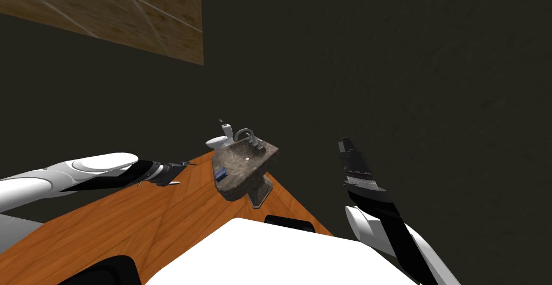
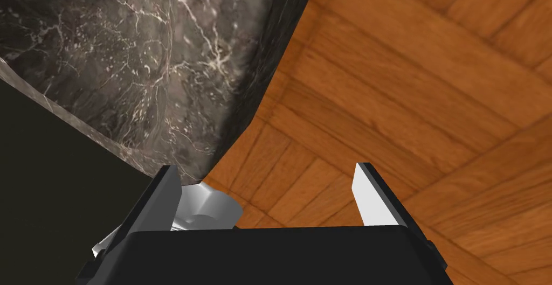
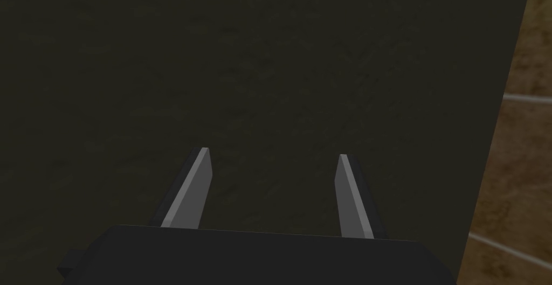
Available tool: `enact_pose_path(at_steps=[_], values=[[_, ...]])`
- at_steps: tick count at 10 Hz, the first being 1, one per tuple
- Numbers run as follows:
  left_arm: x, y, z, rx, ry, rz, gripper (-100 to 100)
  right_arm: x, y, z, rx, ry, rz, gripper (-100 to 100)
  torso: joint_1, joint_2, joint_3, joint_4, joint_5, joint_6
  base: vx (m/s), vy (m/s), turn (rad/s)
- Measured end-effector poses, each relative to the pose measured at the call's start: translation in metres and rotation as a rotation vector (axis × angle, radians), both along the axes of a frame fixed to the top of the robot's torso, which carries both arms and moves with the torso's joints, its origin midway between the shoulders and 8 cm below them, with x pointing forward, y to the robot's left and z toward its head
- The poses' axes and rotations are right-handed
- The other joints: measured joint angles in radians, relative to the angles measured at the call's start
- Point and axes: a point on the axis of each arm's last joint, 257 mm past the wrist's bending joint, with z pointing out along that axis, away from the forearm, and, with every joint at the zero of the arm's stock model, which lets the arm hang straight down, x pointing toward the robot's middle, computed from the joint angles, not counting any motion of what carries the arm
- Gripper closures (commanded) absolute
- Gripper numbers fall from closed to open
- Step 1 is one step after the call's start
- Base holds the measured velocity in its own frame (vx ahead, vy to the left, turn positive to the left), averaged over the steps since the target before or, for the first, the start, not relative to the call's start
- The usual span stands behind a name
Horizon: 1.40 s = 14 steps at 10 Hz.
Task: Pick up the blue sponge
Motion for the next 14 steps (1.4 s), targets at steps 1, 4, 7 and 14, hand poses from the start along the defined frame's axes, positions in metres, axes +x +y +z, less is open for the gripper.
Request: enact_pose_path(at_steps=[1, 4, 7, 14], values=[[-0.007, 0.003, -0.003, -0.01, 0.02, 0.024, -100, 0.0, 0.0, 0.0, 0.0, 0.0, 0.0, 0, 0.0, 0.001, 0.0, 0.0, 0.0, 0.0, -0.053, -0.018, 0.062], [-0.024, 0.006, -0.01, -0.032, 0.073, 0.078, -100, 0.0, 0.0, 0.0, 0.0, 0.0, 0.0, 0, 0.0, -0.001, 0.0, 0.0, 0.0, 0.0, -0.042, -0.011, 0.071], [-0.03, -0.005, -0.019, -0.049, 0.138, 0.075, -100, 0.0, 0.0, 0.0, 0.0, 0.0, 0.0, 0, -0.001, -0.003, -0.002, -0.001, 0.0, 0.001, -0.012, -0.023, 0.0], [-0.016, -0.064, -0.046, -0.081, 0.249, -0.076, -100, 0.0, 0.0, 0.0, 0.0, 0.0, 0.0, 0, 0.0, -0.008, -0.005, -0.002, 0.0, 0.001, 0.04, -0.007, -0.058]])
